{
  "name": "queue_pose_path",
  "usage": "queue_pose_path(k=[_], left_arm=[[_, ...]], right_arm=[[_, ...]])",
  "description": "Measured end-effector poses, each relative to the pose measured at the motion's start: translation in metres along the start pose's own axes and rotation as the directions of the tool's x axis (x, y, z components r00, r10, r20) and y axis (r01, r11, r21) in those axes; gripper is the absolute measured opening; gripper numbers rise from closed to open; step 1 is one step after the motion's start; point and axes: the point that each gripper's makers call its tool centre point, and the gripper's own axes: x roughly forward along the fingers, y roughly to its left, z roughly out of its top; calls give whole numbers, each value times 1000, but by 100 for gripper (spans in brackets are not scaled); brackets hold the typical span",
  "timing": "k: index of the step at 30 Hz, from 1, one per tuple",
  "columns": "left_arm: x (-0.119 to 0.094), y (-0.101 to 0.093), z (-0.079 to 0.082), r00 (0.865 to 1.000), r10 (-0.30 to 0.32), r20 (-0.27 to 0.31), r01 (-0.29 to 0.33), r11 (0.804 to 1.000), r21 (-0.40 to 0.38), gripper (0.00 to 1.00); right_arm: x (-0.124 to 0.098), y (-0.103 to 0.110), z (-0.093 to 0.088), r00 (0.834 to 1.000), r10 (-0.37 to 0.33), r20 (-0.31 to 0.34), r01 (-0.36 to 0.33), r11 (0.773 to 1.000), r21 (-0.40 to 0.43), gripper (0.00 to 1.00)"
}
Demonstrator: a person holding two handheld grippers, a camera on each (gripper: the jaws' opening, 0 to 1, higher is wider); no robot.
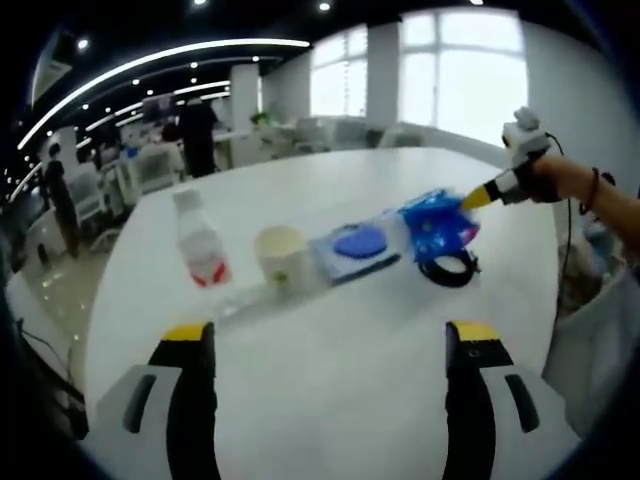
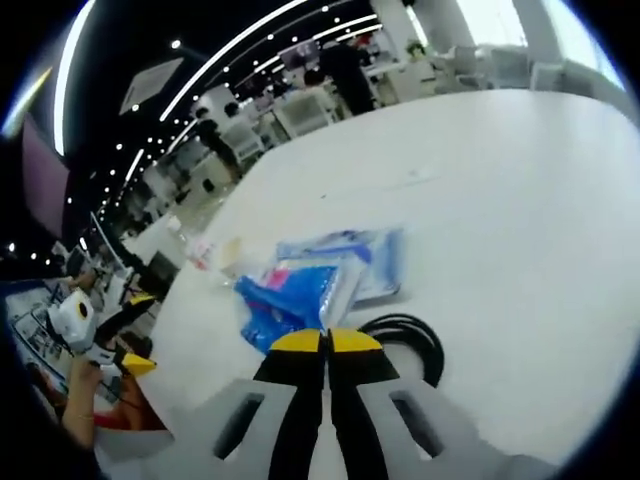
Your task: Arrange the tabletop items into an orderly group along one side of the table until the central work area is clear of visible clutter.
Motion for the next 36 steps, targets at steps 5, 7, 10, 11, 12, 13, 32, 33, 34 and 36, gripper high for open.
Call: queue_pose_path(k=[5, 7, 10, 11, 12, 13, 32, 33, 34, 36], left_arm=[[1, 0, -2, 1000, -2, -6, 2, 1000, -3, 92], [1, 0, -3, 1000, -1, -10, 1, 1000, -1, 92], [0, 1, -3, 1000, 0, -10, 0, 1000, -3, 92], [0, 1, -3, 1000, -1, -10, 1, 1000, -3, 92], [0, 1, -4, 1000, 1, -10, -1, 1000, -4, 92], [0, 1, -4, 1000, 2, -11, -2, 1000, -5, 92], [5, 5, -18, 998, 9, -54, -10, 1000, -15, 92], [5, 5, -18, 998, 12, -56, -12, 1000, -14, 92], [5, 6, -18, 998, 14, -56, -15, 1000, -14, 92], [5, 7, -19, 998, 17, -58, -18, 1000, -18, 92]], right_arm=[[-6, -11, 5, 1000, -22, 6, 22, 1000, -1, 1], [-9, -18, 7, 999, -39, 7, 39, 999, -13, 1], [-12, -25, 11, 998, -55, 6, 55, 998, -25, 1], [-12, -28, 12, 998, -62, 6, 62, 998, -31, 1], [-13, -31, 13, 998, -69, 3, 69, 997, -37, 1], [-14, -34, 15, 997, -76, 3, 76, 996, -46, 1], [-22, -99, 34, 990, -138, -15, 137, 989, -49, 1], [-22, -102, 35, 990, -138, -18, 137, 989, -48, 1], [-22, -105, 36, 990, -136, -20, 135, 990, -42, 1], [-21, -110, 39, 992, -127, -24, 126, 992, -28, 1]])
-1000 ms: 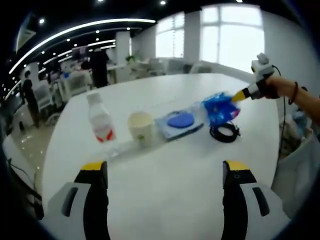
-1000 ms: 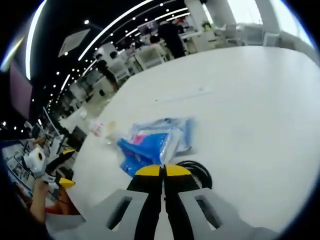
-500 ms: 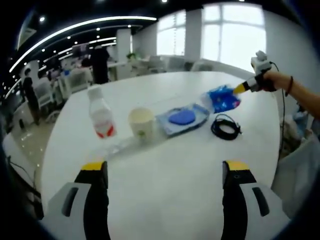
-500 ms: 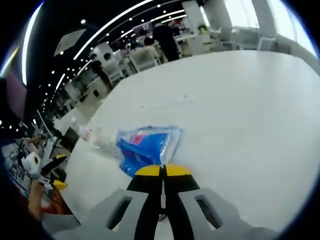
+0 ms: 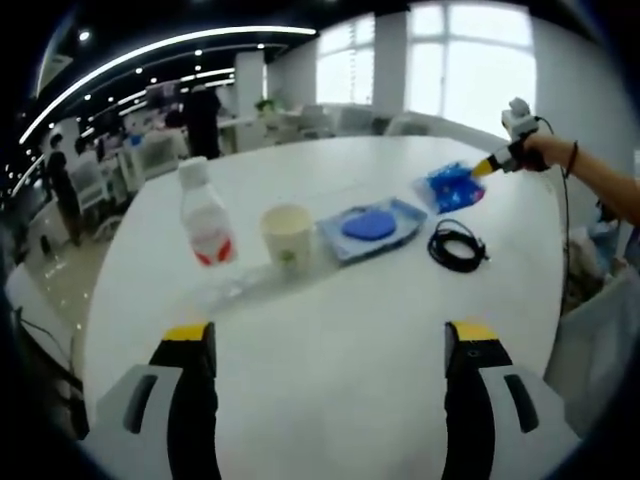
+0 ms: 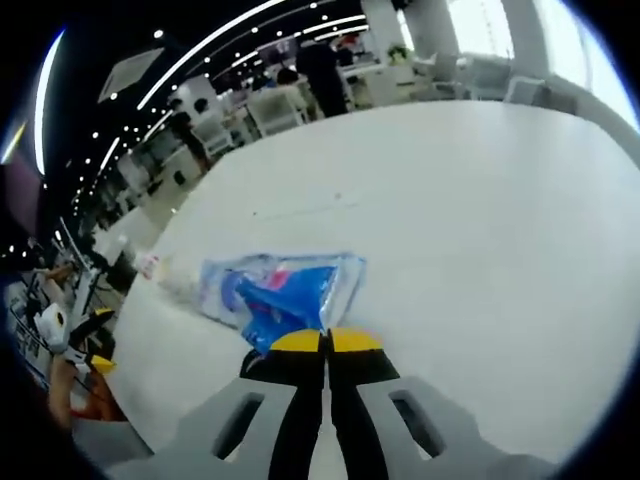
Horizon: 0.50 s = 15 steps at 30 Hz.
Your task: Arrange the tabletop items into an orderly group along one side of the table until the central work area is clear of visible clutter.
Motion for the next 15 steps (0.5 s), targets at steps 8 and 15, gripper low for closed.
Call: queue_pose_path(k=[8, 15], left_arm=[[2, 5, -7, 1000, 14, -23, -14, 1000, -4, 91], [4, 8, -16, 998, 25, -56, -25, 1000, -2, 91]], right_arm=[[9, -20, 14, 1000, 20, -20, -20, 1000, 10, 1], [18, -35, 22, 998, 28, -53, -29, 1000, -13, 1]])
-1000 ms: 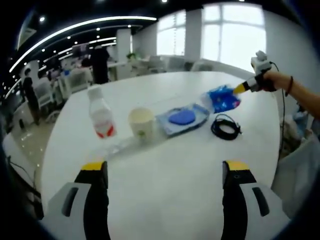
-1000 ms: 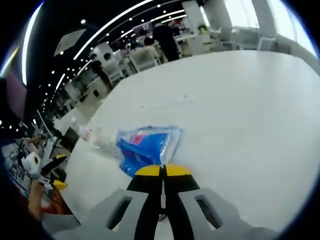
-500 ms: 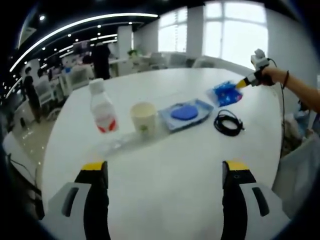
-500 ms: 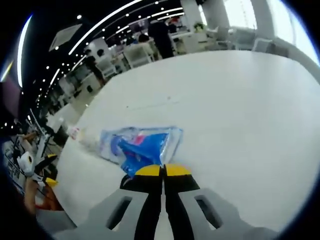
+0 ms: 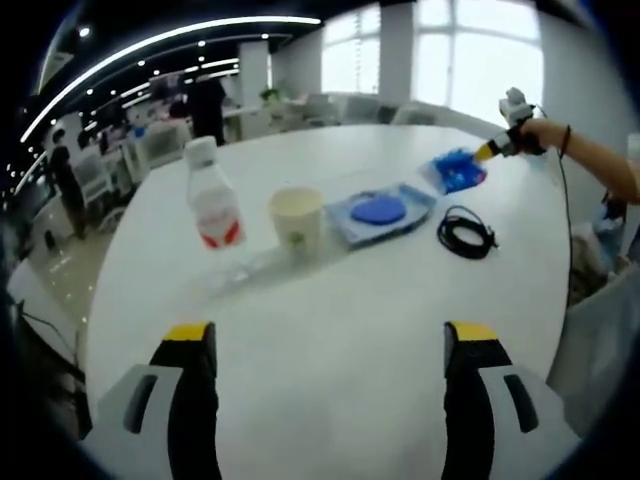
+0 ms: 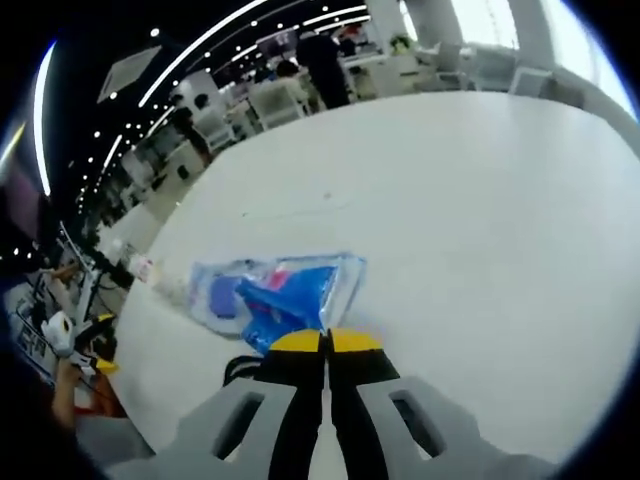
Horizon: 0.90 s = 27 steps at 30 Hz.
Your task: Arrange the tabletop items into an orderly group along one side of the table until the central work area is clear of visible clutter.
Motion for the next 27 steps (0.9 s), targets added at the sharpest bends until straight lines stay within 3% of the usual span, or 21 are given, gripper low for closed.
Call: queue_pose_path(k=[7, 11, 14, 17, 27], left_arm=[[1, 2, -6, 1000, 8, -17, -8, 1000, 1, 91], [2, 3, -10, 999, 12, -32, -12, 1000, 1, 91], [2, 4, -15, 999, 14, -48, -14, 1000, 2, 91], [2, 6, -16, 998, 15, -53, -15, 1000, 3, 91], [3, 6, -19, 998, 12, -64, -12, 1000, -2, 90]], right_arm=[[16, -11, 9, 1000, -3, -18, 2, 999, -54, 1], [24, -22, 5, 998, -25, -63, 19, 995, -98, 1], [30, -27, 14, 998, -35, -47, 29, 993, -111, 1], [35, -30, 8, 998, -38, -47, 33, 995, -89, 1], [51, -36, -3, 995, -47, -87, 32, 985, -167, 1]])
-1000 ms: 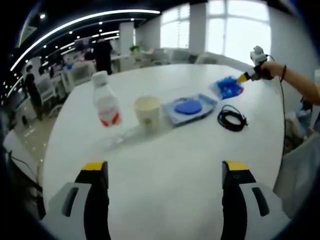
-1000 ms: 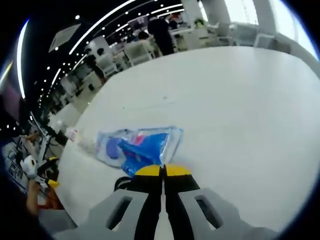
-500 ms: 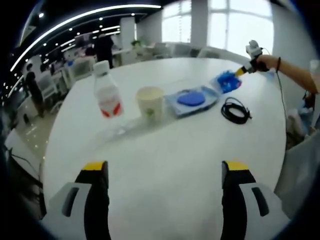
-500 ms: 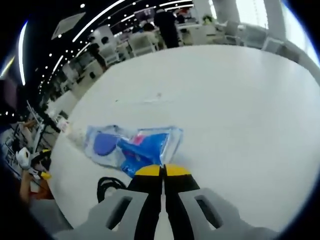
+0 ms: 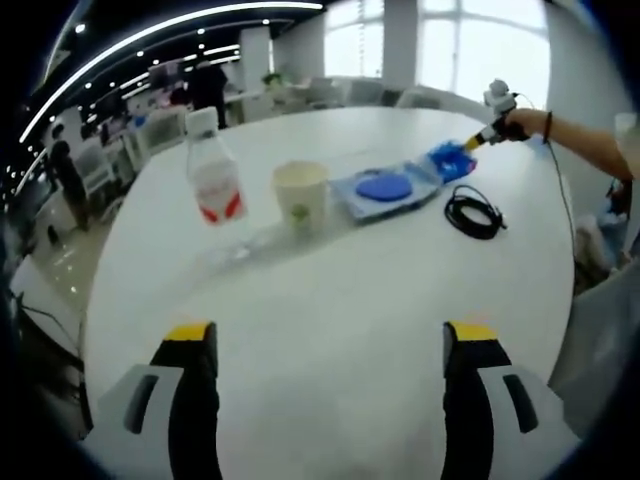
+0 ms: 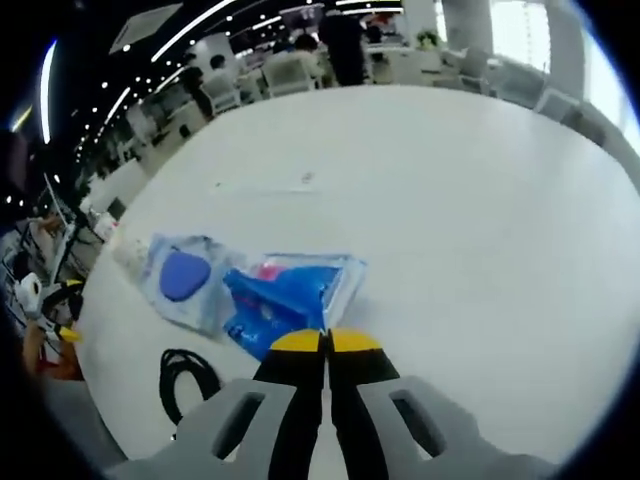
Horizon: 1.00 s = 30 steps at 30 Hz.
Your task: Arrange the tabletop items into an orderly group along one side of the table until the central work area is clear of visible clutter.
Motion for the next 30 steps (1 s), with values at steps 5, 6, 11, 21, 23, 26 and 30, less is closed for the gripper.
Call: queue_pose_path(k=[5, 6, 11, 21, 23, 26, 30], left_arm=[[0, -5, 2, 1000, -20, 9, 20, 1000, -19, 90], [-1, -5, 3, 999, -27, 19, 27, 999, -28, 90], [-3, -6, 6, 999, -30, 38, 32, 998, -50, 90], [-3, -7, 6, 999, -37, 40, 40, 997, -63, 90], [-3, -8, 6, 998, -39, 41, 42, 997, -65, 90], [-4, -8, 7, 998, -39, 43, 42, 997, -67, 90], [-3, -9, 8, 998, -39, 44, 42, 997, -67, 90]], right_arm=[[7, -1, -3, 1000, -2, -11, 1, 1000, -27, 1], [8, -2, -4, 1000, -7, -18, 7, 999, -40, 1], [12, -9, -8, 998, -44, -46, 39, 994, -101, 1], [14, -18, -14, 989, -120, -84, 110, 988, -112, 3], [15, -18, -15, 990, -112, -85, 105, 991, -88, 3], [14, -20, -14, 989, -123, -81, 117, 990, -80, 5], [11, -25, -15, 983, -161, -88, 157, 986, -54, 15]])
